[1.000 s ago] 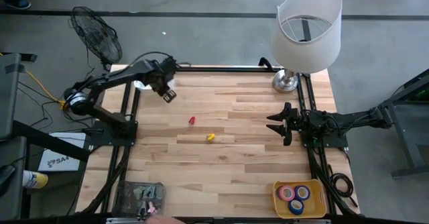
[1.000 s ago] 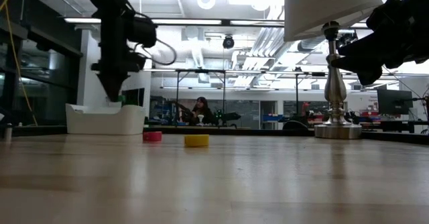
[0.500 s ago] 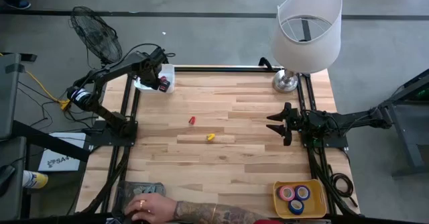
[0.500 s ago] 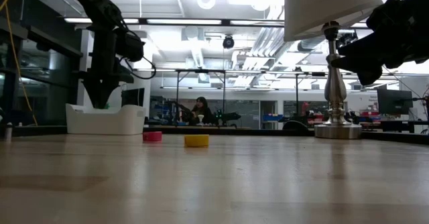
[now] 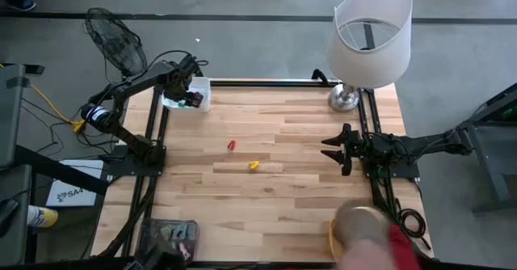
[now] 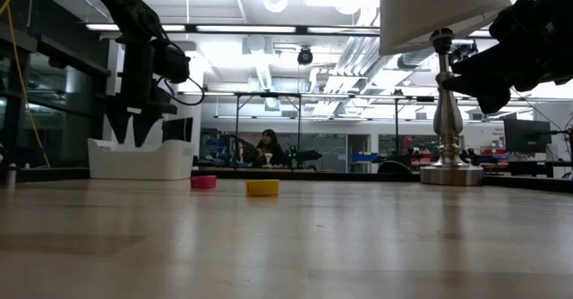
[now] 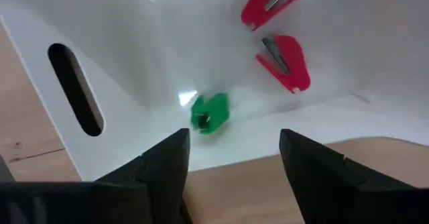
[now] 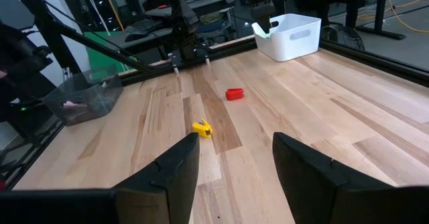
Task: Pick and place Stapler, Stapler remover, tape
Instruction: Put the red stapler into the white bin
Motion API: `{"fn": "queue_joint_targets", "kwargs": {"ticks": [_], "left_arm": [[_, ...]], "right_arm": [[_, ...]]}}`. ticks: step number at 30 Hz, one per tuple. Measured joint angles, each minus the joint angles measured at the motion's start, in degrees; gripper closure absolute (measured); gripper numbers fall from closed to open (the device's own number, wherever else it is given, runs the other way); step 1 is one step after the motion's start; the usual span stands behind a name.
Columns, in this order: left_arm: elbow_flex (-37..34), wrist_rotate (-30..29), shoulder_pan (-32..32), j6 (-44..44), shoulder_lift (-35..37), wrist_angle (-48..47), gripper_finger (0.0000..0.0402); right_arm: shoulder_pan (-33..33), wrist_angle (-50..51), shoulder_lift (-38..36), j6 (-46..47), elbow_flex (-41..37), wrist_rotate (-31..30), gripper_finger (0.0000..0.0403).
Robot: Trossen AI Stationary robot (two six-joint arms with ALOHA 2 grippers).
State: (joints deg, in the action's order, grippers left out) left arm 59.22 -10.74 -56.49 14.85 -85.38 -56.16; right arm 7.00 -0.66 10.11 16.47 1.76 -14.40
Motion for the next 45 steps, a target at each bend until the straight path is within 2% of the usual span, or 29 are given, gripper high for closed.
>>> {"fn": "queue_joint_targets", "kwargs": {"ticks": [9,14,21,30,39,45], "left_arm": [[0.04,1.75,0.18,-1.51,0.00,1.23,0.0173],[0.20,4.69,0.22,-3.10,0.00,2.20,0.0173],[5.25,7.18,0.81,-7.36,0.00,2.03,0.0173],[11.67,5.65,8.49,-7.43,0.04,2.03,0.0173],[9.85,4.57,18.68,-1.28,0.04,1.71,0.0173],[7.24,5.94,22.15,2.97,0.04,1.93,0.0172]], "right_arm": [[0.01,0.00,0.02,0.00,0.00,0.01,0.0222],[0.00,0.00,0.01,0.00,0.00,-0.01,0.0222],[0.01,0.00,0.00,0.00,0.00,0.01,0.0222],[0.00,0.00,0.00,0.00,0.00,0.00,0.0222],[0.00,0.00,0.01,0.00,0.00,0.00,0.0222],[0.01,0.00,0.02,0.00,0.00,-0.01,0.0222]]}}
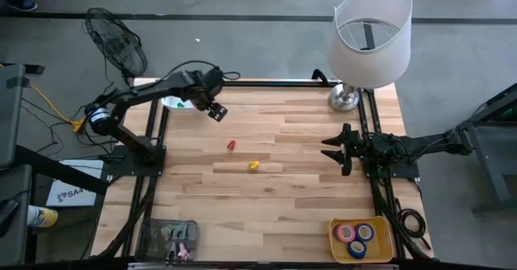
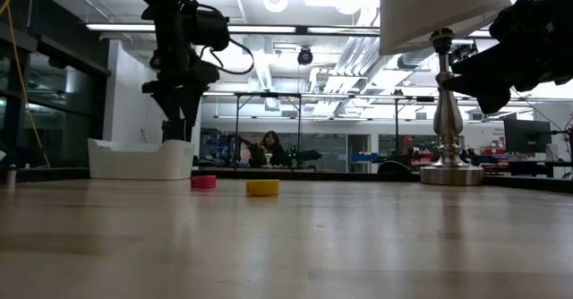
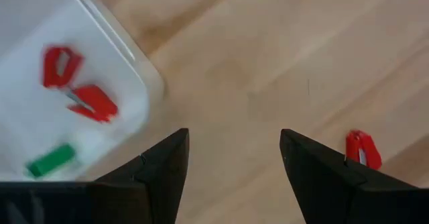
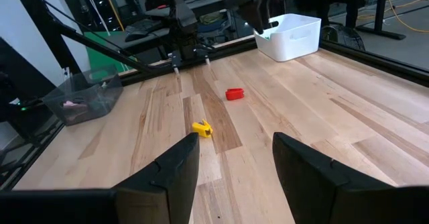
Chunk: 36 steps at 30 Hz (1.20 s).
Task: Pick and place Stapler, Stapler remover, tape
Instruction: Put the red stapler into the white bin
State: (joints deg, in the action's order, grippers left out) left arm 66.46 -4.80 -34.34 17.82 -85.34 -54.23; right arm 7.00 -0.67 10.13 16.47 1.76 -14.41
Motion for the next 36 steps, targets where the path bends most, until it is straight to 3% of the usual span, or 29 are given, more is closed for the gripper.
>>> {"fn": "queue_joint_targets", "kwargs": {"ticks": [5,27,36], "left_arm": [[-1.90,3.26,2.54,4.63,0.00,0.17,0.0172],[-2.10,3.61,10.82,10.23,-0.02,0.61,0.0172],[-2.10,5.32,11.23,12.61,-0.02,0.58,0.0173]], "right_arm": [[0.00,0.00,0.00,0.00,0.00,0.02,0.0222],[0.00,0.00,0.00,0.00,0.00,0.05,0.0222],[0.00,0.20,0.00,0.00,0.00,4.50,0.0222]]}}
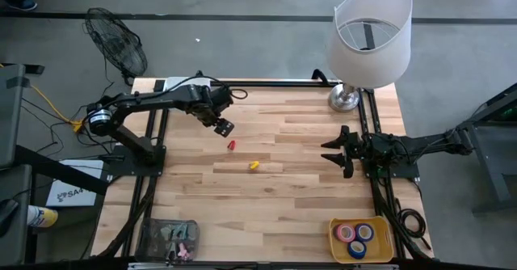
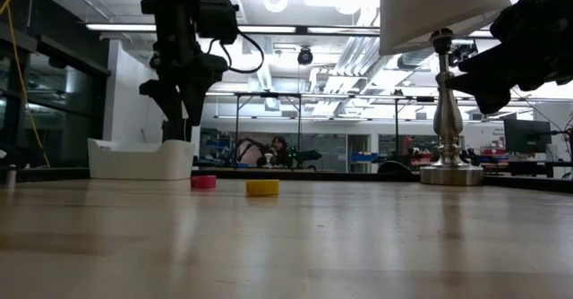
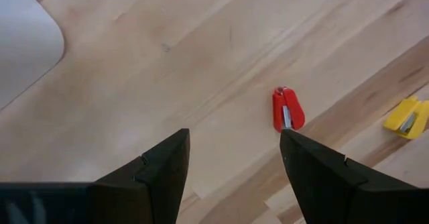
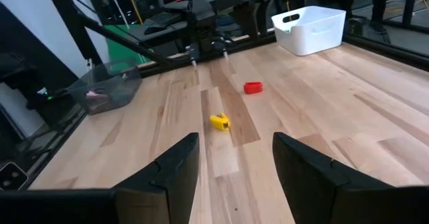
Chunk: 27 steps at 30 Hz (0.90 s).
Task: Pick and place Stapler, Stapler remover, tape
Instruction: Put the red stapler into the white bin
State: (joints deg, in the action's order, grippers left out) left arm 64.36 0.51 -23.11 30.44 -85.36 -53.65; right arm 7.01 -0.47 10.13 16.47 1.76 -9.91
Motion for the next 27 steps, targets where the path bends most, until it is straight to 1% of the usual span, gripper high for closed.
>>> {"fn": "queue_joint_targets", "kwargs": {"ticks": [27], "left_arm": [[-0.02,-2.84,0.28,-3.65,-0.02,0.02,0.0173]], "right_arm": [[0.00,-0.20,-0.02,0.02,0.00,-0.17,0.0222]]}}
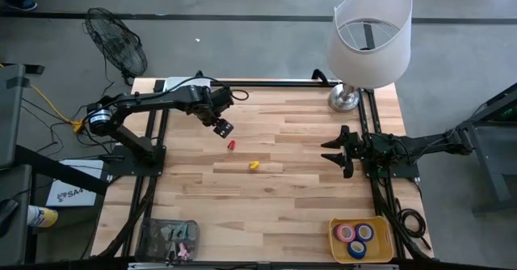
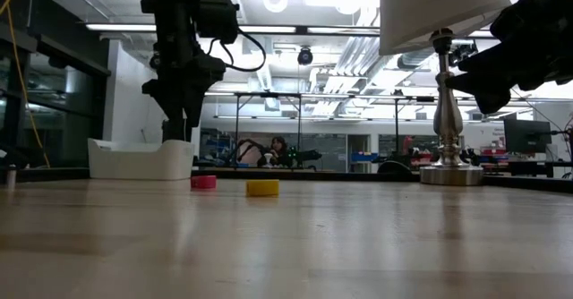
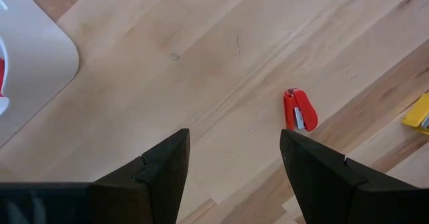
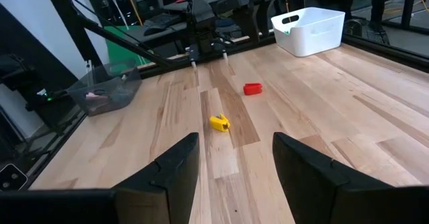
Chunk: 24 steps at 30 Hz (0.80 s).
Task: Pick and place Stapler, Stapler remover, tape
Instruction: Put the red stapler into the white bin
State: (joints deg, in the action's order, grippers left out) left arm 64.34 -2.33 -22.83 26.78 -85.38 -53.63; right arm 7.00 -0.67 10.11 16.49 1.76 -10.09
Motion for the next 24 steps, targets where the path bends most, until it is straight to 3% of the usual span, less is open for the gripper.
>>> {"fn": "queue_joint_targets", "kwargs": {"ticks": [16,24], "left_arm": [[0.00,-0.38,0.16,-1.46,-0.02,-0.02,0.0172],[0.00,-3.20,3.92,0.66,-0.02,-0.04,0.0172]], "right_arm": [[0.00,0.02,0.00,-0.02,0.00,-0.02,0.0222],[-0.01,0.02,0.01,-0.02,0.00,-0.02,0.0222]]}}
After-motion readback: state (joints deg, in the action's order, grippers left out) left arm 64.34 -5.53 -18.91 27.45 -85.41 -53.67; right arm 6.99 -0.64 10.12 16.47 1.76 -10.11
